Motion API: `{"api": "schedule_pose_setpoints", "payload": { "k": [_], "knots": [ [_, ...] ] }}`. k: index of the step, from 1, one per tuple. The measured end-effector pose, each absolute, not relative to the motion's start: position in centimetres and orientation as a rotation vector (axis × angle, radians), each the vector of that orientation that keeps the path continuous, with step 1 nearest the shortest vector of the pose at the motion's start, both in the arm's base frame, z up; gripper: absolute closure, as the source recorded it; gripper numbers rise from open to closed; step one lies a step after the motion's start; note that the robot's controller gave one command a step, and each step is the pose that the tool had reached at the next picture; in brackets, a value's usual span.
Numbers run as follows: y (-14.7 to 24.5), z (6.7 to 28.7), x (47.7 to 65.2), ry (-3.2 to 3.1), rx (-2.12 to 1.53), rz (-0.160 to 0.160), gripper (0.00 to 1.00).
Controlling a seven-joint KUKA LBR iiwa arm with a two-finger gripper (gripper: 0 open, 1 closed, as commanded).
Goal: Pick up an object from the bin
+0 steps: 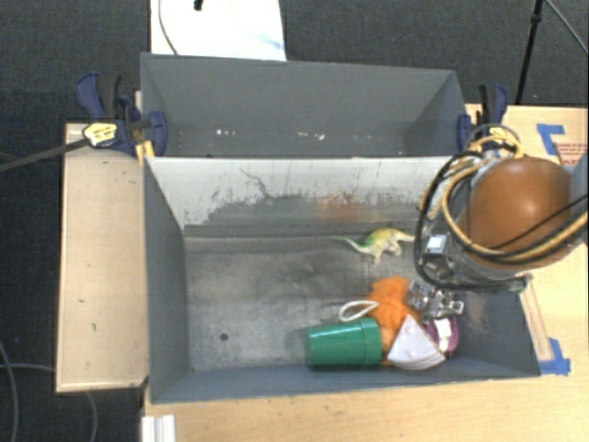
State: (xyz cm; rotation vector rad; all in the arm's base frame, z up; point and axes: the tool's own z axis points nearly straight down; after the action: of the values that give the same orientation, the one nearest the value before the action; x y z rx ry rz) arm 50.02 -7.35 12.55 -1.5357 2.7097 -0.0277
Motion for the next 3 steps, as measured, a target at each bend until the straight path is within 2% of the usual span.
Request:
{"api": "schedule_pose_setpoints", "payload": {
  "k": [1,2,3],
  "knots": [
    [-6.9,11.3,52.4,2.685,-1.634,0.004,1.0],
    [-9.5,14.4,51.1,2.675,-1.631,-0.001,1.0],
    [-9.6,10.7,50.5,2.651,-1.663,-0.014,1.0]
  ]
}}
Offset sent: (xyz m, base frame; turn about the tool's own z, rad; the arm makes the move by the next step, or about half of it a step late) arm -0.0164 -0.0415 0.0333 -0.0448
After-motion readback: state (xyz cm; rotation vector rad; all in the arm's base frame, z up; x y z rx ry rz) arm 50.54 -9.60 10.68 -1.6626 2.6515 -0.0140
